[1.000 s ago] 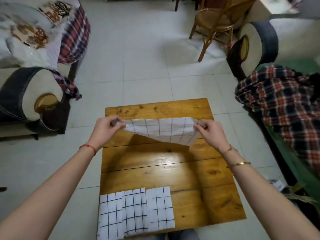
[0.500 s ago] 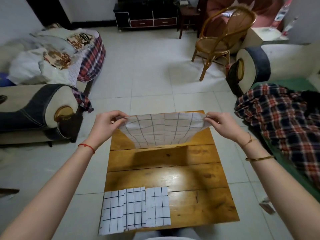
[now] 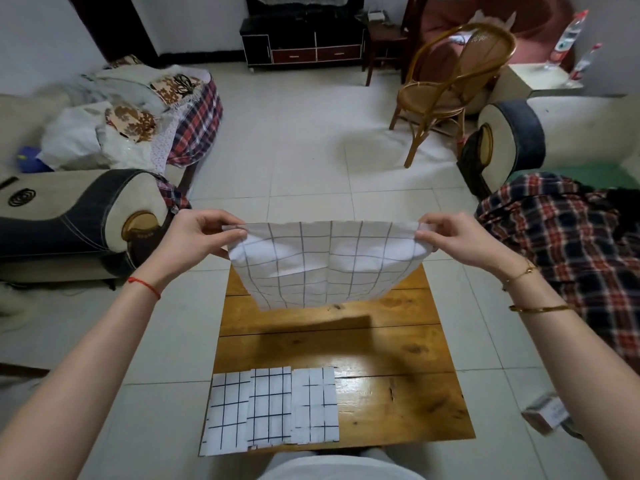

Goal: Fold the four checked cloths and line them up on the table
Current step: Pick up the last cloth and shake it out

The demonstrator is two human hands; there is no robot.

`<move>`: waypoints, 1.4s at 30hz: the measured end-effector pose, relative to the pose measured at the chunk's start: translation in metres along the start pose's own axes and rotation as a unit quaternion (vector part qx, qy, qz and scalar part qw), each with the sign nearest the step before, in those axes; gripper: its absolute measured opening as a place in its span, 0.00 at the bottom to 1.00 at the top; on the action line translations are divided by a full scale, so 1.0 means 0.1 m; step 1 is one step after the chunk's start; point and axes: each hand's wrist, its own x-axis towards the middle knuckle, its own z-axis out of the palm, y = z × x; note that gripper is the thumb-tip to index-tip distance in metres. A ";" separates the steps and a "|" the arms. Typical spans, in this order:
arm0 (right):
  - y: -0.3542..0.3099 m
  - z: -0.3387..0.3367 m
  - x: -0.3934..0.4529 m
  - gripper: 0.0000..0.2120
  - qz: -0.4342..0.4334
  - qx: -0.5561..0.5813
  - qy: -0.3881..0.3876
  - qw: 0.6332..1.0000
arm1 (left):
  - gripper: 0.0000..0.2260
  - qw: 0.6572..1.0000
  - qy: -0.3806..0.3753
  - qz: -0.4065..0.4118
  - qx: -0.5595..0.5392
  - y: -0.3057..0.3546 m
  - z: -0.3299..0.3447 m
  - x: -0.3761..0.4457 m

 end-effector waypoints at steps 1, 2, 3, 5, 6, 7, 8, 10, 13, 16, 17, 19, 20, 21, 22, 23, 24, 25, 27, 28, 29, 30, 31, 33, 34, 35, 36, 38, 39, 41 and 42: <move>0.00 -0.01 0.00 0.06 0.004 0.016 0.000 1.000 | 0.08 1.000 -0.004 -0.008 -0.011 0.01 -0.01 0.01; 0.01 -0.02 0.01 0.06 0.011 0.031 0.001 0.999 | 0.08 1.000 -0.008 -0.015 -0.019 0.01 -0.02 0.01; 0.02 -0.02 0.01 0.05 0.017 0.046 0.002 0.999 | 0.08 0.999 -0.010 -0.022 -0.026 0.00 -0.02 0.02; 0.03 -0.01 0.03 0.05 0.028 0.072 0.010 0.997 | 0.07 0.999 -0.013 -0.034 -0.034 -0.02 -0.01 0.06; 0.04 0.01 0.05 0.04 0.036 0.086 0.016 0.995 | 0.07 0.998 -0.014 -0.039 -0.036 -0.04 0.00 0.08; 0.05 0.03 0.07 0.04 0.045 0.101 0.025 0.994 | 0.07 0.998 -0.015 -0.046 -0.038 -0.07 0.02 0.11; 0.07 0.05 0.10 0.04 0.054 0.113 0.035 0.991 | 0.06 0.998 -0.013 -0.054 -0.041 -0.11 0.04 0.16; 0.13 0.12 0.18 0.05 0.071 0.116 0.065 0.989 | 0.05 0.997 -0.008 -0.069 -0.043 -0.23 0.10 0.25; 0.28 0.28 0.34 0.03 0.113 0.081 0.124 0.983 | 0.05 0.997 0.003 -0.071 -0.033 -0.47 0.22 0.43; 0.53 0.49 0.53 0.03 0.159 0.087 0.154 0.971 | 0.05 0.998 0.015 -0.068 -0.012 -0.73 0.38 0.64; 0.62 0.57 0.59 0.03 0.177 0.087 0.156 0.968 | 0.05 0.997 0.019 -0.070 -0.003 -0.82 0.43 0.72; 0.78 0.71 0.71 0.06 0.216 0.114 0.153 0.958 | 0.05 0.997 0.024 -0.074 0.014 -1.01 0.53 0.87; 0.84 0.78 0.77 0.07 0.235 0.141 0.152 0.950 | 0.05 0.997 0.026 -0.077 0.020 -1.09 0.58 0.94; 0.90 0.85 0.82 0.09 0.251 0.169 0.155 0.941 | 0.06 0.996 0.029 -0.080 0.025 -1.17 0.63 1.01; 0.95 0.91 0.86 0.09 0.262 0.192 0.160 0.932 | 0.06 0.996 0.031 -0.081 0.029 -1.24 0.67 1.06; 1.00 0.96 0.90 0.07 0.270 0.205 0.166 0.926 | 0.06 0.996 0.032 -0.079 0.034 -1.30 0.71 1.11; 1.04 1.01 0.94 0.06 0.277 0.209 0.171 0.922 | 0.06 0.996 0.033 -0.078 0.037 -1.35 0.75 1.16; 1.09 1.05 0.98 0.06 0.282 0.208 0.176 0.920 | 0.06 0.996 0.033 -0.079 0.038 -1.41 0.78 1.20; 1.20 1.13 1.04 0.06 0.292 0.195 0.184 0.918 | 0.06 0.994 0.028 -0.088 0.049 -1.53 0.82 1.27; 1.25 1.16 1.07 0.07 0.293 0.184 0.185 0.920 | 0.06 0.994 0.027 -0.092 0.058 -1.58 0.83 1.29; 1.29 1.20 1.10 0.08 0.293 0.173 0.185 0.922 | 0.07 0.993 0.025 -0.094 0.065 -1.63 0.84 1.31; 1.34 1.23 1.12 0.08 0.296 0.165 0.186 0.922 | 0.07 0.993 0.024 -0.096 0.066 -1.67 0.85 1.32; 1.36 1.26 1.13 0.08 0.299 0.162 0.187 0.922 | 0.08 0.993 0.023 -0.097 0.065 -1.69 0.86 1.32; 1.40 1.32 1.15 0.08 0.300 0.163 0.192 0.920 | 0.08 0.993 0.027 -0.099 0.062 -1.72 0.87 1.34; 1.40 1.35 1.15 0.08 0.300 0.164 0.195 0.920 | 0.08 0.993 0.031 -0.102 0.060 -1.74 0.87 1.35; 1.41 1.37 1.15 0.08 0.298 0.163 0.197 0.920 | 0.08 0.992 0.032 -0.103 0.060 -1.76 0.87 1.36; 1.44 1.39 1.16 0.08 0.298 0.166 0.196 0.919 | 0.08 0.992 0.032 -0.104 0.060 -1.77 0.87 1.37; 1.45 1.43 1.15 0.07 0.301 0.182 0.198 0.915 | 0.07 0.992 0.024 -0.109 0.057 -1.82 0.86 1.36; 1.47 1.45 1.14 0.06 0.304 0.190 0.198 0.912 | 0.07 0.992 0.019 -0.113 0.056 -1.84 0.87 1.35; 1.47 1.49 1.09 0.06 0.308 0.201 0.190 0.910 | 0.06 0.991 0.009 -0.120 0.051 -1.88 0.88 1.30; 1.47 1.51 1.06 0.06 0.309 0.203 0.184 0.911 | 0.06 0.991 0.004 -0.124 0.048 -1.90 0.89 1.27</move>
